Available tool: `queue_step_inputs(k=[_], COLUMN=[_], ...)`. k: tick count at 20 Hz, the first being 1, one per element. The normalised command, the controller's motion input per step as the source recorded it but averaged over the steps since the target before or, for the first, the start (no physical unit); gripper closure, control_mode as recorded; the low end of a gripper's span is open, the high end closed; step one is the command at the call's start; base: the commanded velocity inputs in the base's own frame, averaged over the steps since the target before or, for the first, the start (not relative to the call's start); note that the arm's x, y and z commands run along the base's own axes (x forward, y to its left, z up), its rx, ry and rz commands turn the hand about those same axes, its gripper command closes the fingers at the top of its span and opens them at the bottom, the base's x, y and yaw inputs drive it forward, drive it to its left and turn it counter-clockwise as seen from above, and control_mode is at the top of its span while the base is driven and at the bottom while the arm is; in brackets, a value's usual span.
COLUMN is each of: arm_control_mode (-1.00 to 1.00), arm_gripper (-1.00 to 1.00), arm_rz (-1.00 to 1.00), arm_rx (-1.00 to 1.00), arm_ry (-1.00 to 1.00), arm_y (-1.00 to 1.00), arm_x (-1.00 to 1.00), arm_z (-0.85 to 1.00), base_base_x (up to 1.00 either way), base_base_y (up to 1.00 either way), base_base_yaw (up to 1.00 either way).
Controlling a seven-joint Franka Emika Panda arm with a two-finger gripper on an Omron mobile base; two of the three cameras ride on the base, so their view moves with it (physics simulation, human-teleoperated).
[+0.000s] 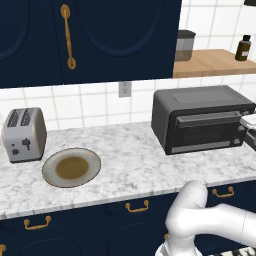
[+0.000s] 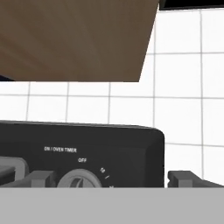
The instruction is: Pick up the kebab skewer and baguette bread, and place them inside the toaster oven. Close the toaster oven door and start by setting the timer.
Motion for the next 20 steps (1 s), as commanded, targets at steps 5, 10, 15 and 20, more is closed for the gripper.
queue_step_inputs(k=[5, 10, 15, 20], arm_control_mode=[-1.0, -1.0, -1.0, -1.0], arm_gripper=[-1.0, -1.0, -1.0, -1.0], arm_rz=[-0.05, -0.04, -0.01, 0.0], arm_rx=[0.0, 0.0, 0.0, 0.0], arm_ry=[0.0, 0.0, 0.0, -0.03], arm_y=[-0.03, 0.0, -0.06, -0.11], arm_x=[0.0, 0.0, 0.04, 0.28], arm_z=[-0.25, -0.27, -0.24, -0.03], base_base_x=[0.0, 0.0, 0.0, 0.0], base_base_y=[0.0, 0.0, 0.0, 0.0], base_base_yaw=[0.0, 0.0, 0.0, 0.0])
